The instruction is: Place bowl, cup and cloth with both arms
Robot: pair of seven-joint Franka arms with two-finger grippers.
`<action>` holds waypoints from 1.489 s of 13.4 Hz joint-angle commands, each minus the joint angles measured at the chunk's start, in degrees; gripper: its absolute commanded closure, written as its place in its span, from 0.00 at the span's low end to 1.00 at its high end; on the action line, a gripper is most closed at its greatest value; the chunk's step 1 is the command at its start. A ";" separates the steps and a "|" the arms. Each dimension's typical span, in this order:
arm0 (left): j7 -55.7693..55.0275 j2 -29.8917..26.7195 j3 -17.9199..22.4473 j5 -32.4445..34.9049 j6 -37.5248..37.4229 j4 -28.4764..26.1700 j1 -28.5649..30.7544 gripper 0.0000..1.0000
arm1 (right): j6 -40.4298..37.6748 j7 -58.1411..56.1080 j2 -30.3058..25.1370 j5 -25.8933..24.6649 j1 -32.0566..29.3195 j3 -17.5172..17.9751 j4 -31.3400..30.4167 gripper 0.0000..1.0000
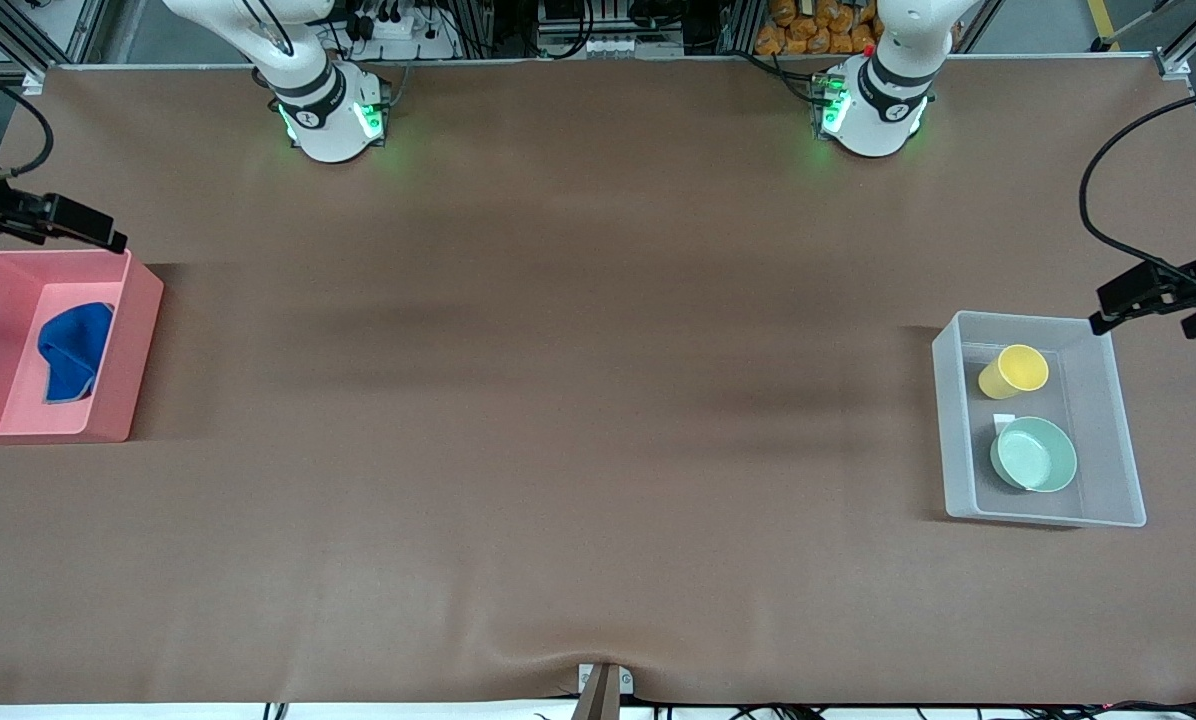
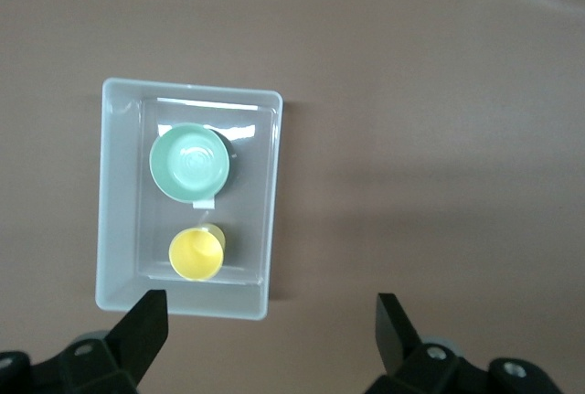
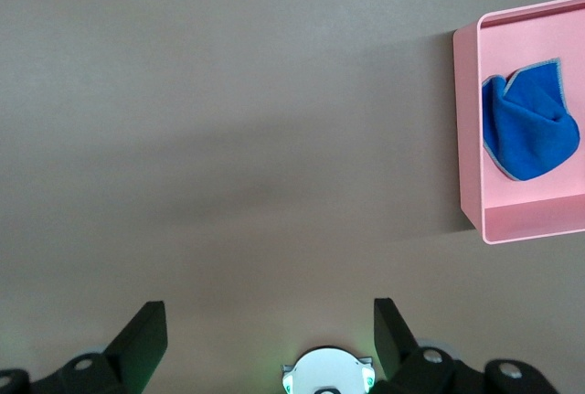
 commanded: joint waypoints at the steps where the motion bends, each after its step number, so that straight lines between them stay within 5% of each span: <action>1: -3.23 -4.01 14.11 -1.58 -2.64 -0.79 -14.68 0.00 | -2.65 -0.39 -0.24 -0.14 0.40 -0.33 3.08 0.00; 7: -3.49 -8.05 23.73 -1.67 -4.05 -4.65 -24.13 0.00 | -0.99 -5.58 -0.60 -2.68 -0.05 -0.94 3.60 0.00; 13: -6.65 -13.59 23.92 -1.58 -4.40 -10.54 -25.19 0.00 | 0.77 -5.50 -2.26 -2.42 -0.66 -0.85 3.34 0.00; 20: -8.59 -12.55 27.09 -0.97 -6.16 -7.57 -28.97 0.00 | 0.86 -5.58 -2.27 -2.16 -1.98 -0.85 3.25 0.00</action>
